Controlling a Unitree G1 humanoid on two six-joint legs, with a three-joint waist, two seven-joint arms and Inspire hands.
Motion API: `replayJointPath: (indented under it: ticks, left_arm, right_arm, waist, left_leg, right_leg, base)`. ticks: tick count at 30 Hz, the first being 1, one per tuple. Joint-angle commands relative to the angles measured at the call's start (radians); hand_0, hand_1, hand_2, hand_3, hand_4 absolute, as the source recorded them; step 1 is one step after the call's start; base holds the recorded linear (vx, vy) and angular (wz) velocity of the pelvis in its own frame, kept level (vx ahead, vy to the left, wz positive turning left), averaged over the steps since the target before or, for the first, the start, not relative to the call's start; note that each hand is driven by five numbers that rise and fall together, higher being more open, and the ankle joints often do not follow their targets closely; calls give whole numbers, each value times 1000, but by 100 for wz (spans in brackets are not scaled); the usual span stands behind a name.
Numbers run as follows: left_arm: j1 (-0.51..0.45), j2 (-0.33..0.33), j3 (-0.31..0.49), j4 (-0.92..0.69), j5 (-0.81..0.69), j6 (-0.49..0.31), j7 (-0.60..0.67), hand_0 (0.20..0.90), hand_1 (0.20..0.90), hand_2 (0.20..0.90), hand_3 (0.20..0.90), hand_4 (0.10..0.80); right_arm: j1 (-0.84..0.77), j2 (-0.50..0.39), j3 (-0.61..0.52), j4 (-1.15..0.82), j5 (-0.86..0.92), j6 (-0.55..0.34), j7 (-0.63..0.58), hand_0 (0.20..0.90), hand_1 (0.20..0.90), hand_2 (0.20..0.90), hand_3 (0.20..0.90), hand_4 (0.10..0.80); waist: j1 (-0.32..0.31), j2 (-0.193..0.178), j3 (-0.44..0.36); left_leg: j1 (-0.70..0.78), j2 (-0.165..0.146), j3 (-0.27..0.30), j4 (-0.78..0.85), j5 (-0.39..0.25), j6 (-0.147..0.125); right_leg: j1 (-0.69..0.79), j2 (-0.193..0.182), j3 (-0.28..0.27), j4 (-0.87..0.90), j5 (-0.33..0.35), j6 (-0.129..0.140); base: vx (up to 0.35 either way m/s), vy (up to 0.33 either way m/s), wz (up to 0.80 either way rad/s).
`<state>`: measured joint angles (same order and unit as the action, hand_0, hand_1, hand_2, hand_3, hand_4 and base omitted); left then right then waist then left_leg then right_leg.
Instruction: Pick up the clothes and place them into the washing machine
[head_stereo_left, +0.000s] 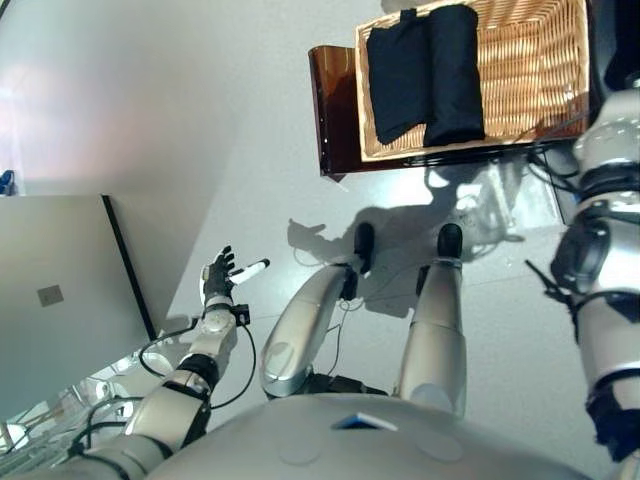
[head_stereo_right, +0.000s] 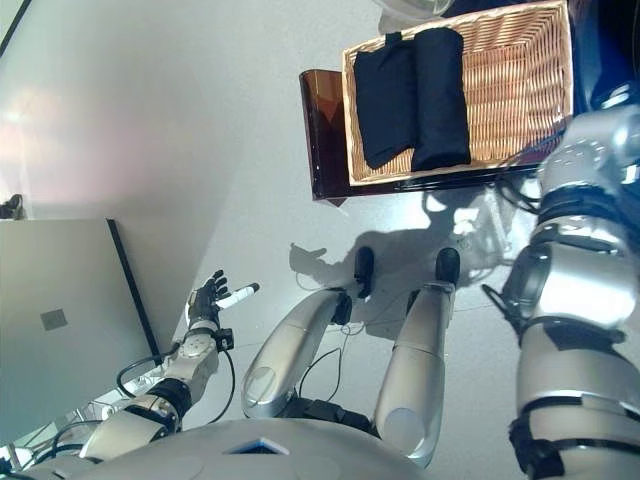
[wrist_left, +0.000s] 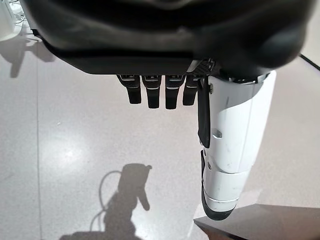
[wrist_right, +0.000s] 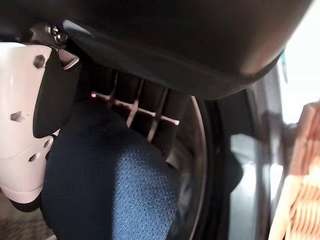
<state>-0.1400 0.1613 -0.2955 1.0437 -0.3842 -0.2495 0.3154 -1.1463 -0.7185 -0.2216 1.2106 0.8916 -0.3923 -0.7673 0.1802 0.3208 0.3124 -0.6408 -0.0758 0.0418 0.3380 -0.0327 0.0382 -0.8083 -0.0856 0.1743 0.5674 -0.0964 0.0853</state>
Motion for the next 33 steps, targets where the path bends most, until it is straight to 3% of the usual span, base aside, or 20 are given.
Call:
replayJointPath:
  ticks: [1,3,4,9,21,29,33]
  left_arm:
    - [19,37,25,18,-22,-43,27,900,900,900,900,800]
    - [20,37,21,6,-26,-45,27,900,900,900,900,800]
    - [19,35,21,13,-29,-45,25,900,900,900,900,800]
    - [10,28,32,24,-44,-44,21,900,900,900,900,800]
    - [0,24,48,64,-58,-43,16,900,900,900,900,800]
    - [-7,28,52,82,-55,-41,6,900,900,900,900,800]
    - [-21,41,57,98,-33,-32,-2,900,900,900,900,800]
  right_arm:
    - [-108,-246,175,-106,-138,-95,10,200,200,200,200,300]
    - [-135,-272,205,-105,-167,-80,-1,200,200,200,200,300]
    - [-152,-284,227,-99,-169,-71,7,900,900,900,900,800]
    - [-171,-264,272,-84,-111,-70,99,900,900,900,900,800]
    - [-126,-210,237,-47,-90,-70,128,900,900,900,900,800]
    - [-45,-137,172,-31,-21,-72,179,900,900,900,900,800]
    - [1,-68,195,47,0,-8,258,900,900,900,900,800]
  waist:
    - [-26,9,-69]
    - [-24,13,-66]
    - [-24,11,-65]
    - [-32,14,-63]
    - [-36,10,-83]
    - [-39,-10,-76]
    - [-32,-35,-68]
  left_leg:
    - [-2,-16,-36,22,-53,-72]
    - [0,-16,-38,8,-44,-75]
    - [2,-16,-39,-6,-36,-78]
    - [7,-16,-35,-36,-25,-80]
    - [9,-23,-38,-35,-28,-78]
    - [8,-23,-48,-27,-26,-74]
    - [12,-20,-50,-24,-23,-70]
  right_leg:
    - [97,20,-54,-119,-14,-16]
    - [97,19,-54,-125,-8,-18]
    - [95,19,-53,-131,-4,-18]
    - [88,22,-43,-144,8,-20]
    - [98,22,-50,-156,18,-24]
    - [112,18,-61,-163,29,-26]
    - [129,19,-66,-175,42,-26]
  base:
    - [28,-22,7]
    - [21,-26,5]
    - [0,0,0]
    - [5,2,-2]
    - [0,0,0]
    - [-9,2,0]
    - [-19,-6,6]
